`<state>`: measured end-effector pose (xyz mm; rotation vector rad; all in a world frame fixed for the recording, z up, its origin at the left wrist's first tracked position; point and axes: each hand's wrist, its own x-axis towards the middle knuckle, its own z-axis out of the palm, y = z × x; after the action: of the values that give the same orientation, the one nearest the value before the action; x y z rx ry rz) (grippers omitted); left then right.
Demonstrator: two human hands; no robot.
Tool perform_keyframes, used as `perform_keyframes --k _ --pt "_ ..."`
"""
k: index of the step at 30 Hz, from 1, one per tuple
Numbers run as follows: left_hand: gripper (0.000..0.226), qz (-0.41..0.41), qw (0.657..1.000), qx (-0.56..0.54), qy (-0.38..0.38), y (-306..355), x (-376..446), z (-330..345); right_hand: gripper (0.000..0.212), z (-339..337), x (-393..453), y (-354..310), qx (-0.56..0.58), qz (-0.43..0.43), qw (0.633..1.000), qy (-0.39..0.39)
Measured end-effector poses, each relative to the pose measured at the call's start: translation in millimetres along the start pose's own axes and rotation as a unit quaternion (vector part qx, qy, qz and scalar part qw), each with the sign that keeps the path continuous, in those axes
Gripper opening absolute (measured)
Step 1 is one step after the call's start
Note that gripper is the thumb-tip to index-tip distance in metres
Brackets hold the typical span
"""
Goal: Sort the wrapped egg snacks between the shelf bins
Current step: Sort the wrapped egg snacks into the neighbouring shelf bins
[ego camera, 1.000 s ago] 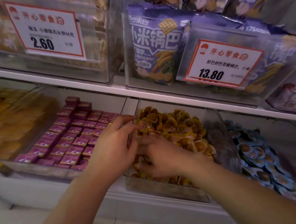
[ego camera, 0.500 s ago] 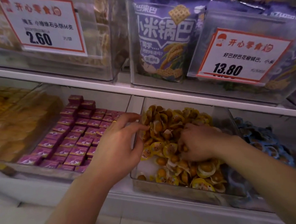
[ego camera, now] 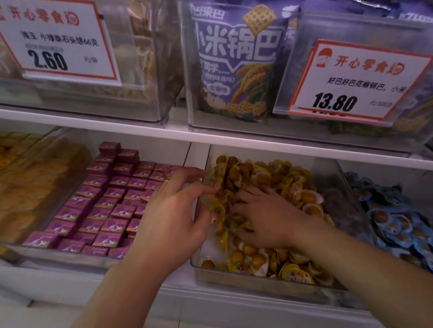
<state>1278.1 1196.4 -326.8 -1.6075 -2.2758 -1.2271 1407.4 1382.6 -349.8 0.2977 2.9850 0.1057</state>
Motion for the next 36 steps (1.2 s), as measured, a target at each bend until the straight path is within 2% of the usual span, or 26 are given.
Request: perform_keyframes --k 8,12,15,20,23,25,29,31,33,36 --pt "0.031 -0.002 1.000 0.004 -0.007 2.6 -0.4 -1.2 0.041 -13.1 -9.2 -3.6 -0.034 0.062 0.997 -0.044" --pt "0.033 -0.011 1.000 0.005 -0.010 2.9 -0.2 -0.3 0.062 -2.6 9.5 -18.7 -0.045 0.089 0.993 -0.058" --pt "0.032 -0.013 1.000 0.006 -0.018 5.2 -0.9 -1.9 0.063 6.0 22.6 -25.0 -0.044 0.124 0.990 -0.056" --pt "0.029 0.003 0.998 0.067 -0.020 9.0 -1.7 -5.0 0.051 6.0 21.7 -15.7 -0.012 0.161 0.987 0.007" --pt "0.022 0.056 0.993 0.106 0.002 17.5 -1.2 -3.0 0.029 3.8 13.5 -5.0 0.100 0.145 0.979 0.099" --pt "0.020 0.087 0.990 0.108 0.005 23.3 -1.3 1.4 0.023 1.9 4.7 5.9 0.137 0.147 0.970 0.135" --pt "0.021 0.070 0.990 0.120 -0.027 25.4 0.7 5.9 0.020 -4.0 -1.2 9.3 0.067 0.125 0.987 0.071" --pt "0.022 0.061 0.989 0.127 -0.040 25.4 0.6 6.1 0.018 -10.1 -0.6 1.7 0.092 0.106 0.987 0.075" --pt "0.024 0.061 0.988 0.131 -0.048 25.7 0.3 5.2 0.013 -19.6 -8.0 -1.9 0.191 0.104 0.965 0.143" --pt "0.042 0.063 0.982 0.161 -0.076 27.3 1.4 5.5 0.006 -35.4 -34.1 -4.6 0.336 0.090 0.906 0.240"
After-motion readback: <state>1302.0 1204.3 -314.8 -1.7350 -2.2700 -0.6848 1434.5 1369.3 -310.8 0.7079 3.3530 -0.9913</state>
